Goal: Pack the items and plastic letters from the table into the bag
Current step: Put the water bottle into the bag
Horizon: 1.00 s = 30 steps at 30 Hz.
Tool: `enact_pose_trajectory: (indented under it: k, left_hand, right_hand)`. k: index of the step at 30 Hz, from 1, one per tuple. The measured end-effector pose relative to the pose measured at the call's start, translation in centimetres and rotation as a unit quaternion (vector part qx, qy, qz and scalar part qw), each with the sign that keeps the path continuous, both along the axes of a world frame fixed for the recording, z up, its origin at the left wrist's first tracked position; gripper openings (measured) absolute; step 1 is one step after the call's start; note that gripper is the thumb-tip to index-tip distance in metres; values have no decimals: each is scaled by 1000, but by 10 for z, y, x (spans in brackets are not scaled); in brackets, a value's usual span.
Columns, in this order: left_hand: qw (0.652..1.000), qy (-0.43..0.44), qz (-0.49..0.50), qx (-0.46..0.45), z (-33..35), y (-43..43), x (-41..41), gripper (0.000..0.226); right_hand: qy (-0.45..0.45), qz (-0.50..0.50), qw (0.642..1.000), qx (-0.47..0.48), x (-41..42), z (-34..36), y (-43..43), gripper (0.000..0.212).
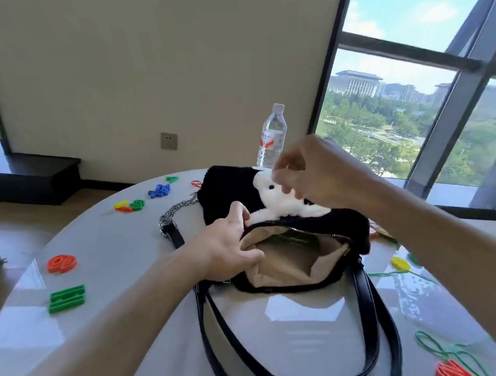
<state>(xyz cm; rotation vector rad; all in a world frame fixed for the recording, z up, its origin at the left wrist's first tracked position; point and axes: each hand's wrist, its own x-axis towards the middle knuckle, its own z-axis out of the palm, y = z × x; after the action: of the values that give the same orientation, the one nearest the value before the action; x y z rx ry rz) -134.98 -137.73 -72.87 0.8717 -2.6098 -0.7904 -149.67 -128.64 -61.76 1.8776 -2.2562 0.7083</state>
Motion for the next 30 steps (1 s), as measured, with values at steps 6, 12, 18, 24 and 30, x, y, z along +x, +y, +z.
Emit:
enact_pose_trajectory:
  k: [6,12,18,24,30]
  left_hand:
    - [996,-57,-45,45,-13,-7,-7,66]
    - [992,-69,-49,96,-10,-21,-10,64]
    - [987,-142,-60,33,-22,-31,-25,65]
    - [985,-154,-69,26,-29,-36,-31,81]
    - [991,-105,-64,56,-19,-33,-20,51]
  right_hand:
    - [41,-89,992,-74,-59,33,-110,44]
    - [27,-160,987,-22,-119,34,-201,108]
    - [-85,-190,976,-56,-158,19,-257,145]
    - [-104,-151,982,-34,-179,-4,-279,135]
    - [-70,-139,981,-116,-176,-20,-279,104]
